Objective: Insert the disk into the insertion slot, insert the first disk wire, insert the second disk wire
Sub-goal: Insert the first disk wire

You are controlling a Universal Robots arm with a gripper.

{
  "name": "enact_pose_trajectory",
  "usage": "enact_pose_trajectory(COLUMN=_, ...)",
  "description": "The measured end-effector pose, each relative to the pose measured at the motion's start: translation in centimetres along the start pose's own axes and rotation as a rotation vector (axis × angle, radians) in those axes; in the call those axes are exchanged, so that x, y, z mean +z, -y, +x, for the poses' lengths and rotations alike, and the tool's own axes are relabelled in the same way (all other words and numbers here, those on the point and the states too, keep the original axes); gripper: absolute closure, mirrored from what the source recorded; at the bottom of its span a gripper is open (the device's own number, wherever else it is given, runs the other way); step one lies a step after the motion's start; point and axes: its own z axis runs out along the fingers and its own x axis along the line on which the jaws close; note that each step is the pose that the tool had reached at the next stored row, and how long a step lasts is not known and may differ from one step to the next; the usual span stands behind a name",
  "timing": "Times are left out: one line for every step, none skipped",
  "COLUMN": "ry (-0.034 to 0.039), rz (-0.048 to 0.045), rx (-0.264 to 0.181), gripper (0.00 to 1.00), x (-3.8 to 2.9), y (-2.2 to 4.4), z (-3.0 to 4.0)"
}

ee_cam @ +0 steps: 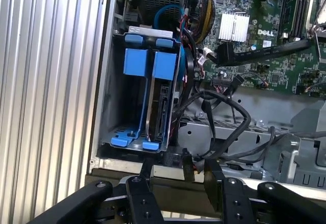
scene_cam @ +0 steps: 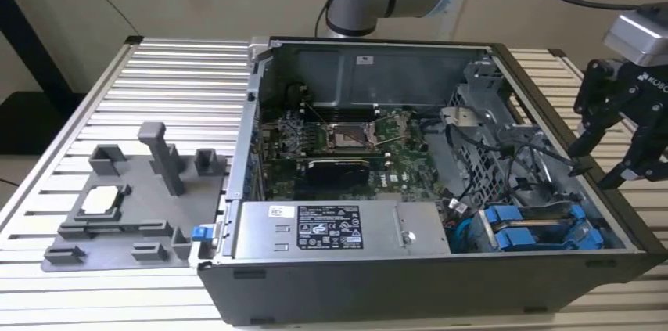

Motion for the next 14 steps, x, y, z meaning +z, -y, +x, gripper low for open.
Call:
enact_pose_trajectory(ry=0.0001, rz=0.0, rx=0.0, gripper=0.47, x=0.04, y=-0.03, z=0.0)
enact_pose_trajectory(ry=0.0002, rz=0.0, rx=0.0, gripper=0.47, x=0.08, y=-0.07, z=-0.01)
enact_pose_trajectory(ry=0.0001, rz=0.0, rx=0.0, gripper=0.47, x=0.15, y=-0.11, z=-0.02)
enact_pose_trajectory(ry=0.0002, rz=0.0, rx=0.0, gripper=0.47, x=0.21, y=-0.12, z=-0.02)
enact_pose_trajectory(ry=0.0001, rz=0.0001, rx=0.0, gripper=0.47, x=0.25, y=-0.12, z=-0.02)
enact_pose_trajectory(ry=0.0001, rz=0.0001, rx=0.0, gripper=0.47, x=0.29, y=-0.15, z=-0.02)
enact_pose_trajectory(ry=0.0001, rz=0.0001, rx=0.0, gripper=0.47, x=0.29, y=-0.16, z=-0.02)
enact_pose_trajectory(ry=0.0, rz=0.0, rx=0.0, gripper=0.47, x=0.3, y=-0.17, z=-0.02)
enact_pose_trajectory(ry=0.0001, rz=0.0001, rx=0.0, gripper=0.47, x=0.31, y=-0.18, z=-0.02)
enact_pose_trajectory(ry=0.0003, rz=0.0001, rx=0.0, gripper=0.47, x=0.32, y=-0.18, z=-0.03)
enact_pose_trajectory(ry=0.0003, rz=0.0001, rx=0.0, gripper=0.49, x=0.32, y=-0.18, z=-0.03)
enact_pose_trajectory(ry=0.0003, rz=0.0001, rx=0.0, gripper=0.56, x=0.32, y=-0.18, z=-0.03)
enact_pose_trajectory(ry=0.0003, rz=0.0, rx=0.0, gripper=0.56, x=0.32, y=-0.18, z=-0.03)
enact_pose_trajectory(ry=0.0003, rz=0.0, rx=0.0, gripper=0.62, x=0.32, y=-0.18, z=-0.03)
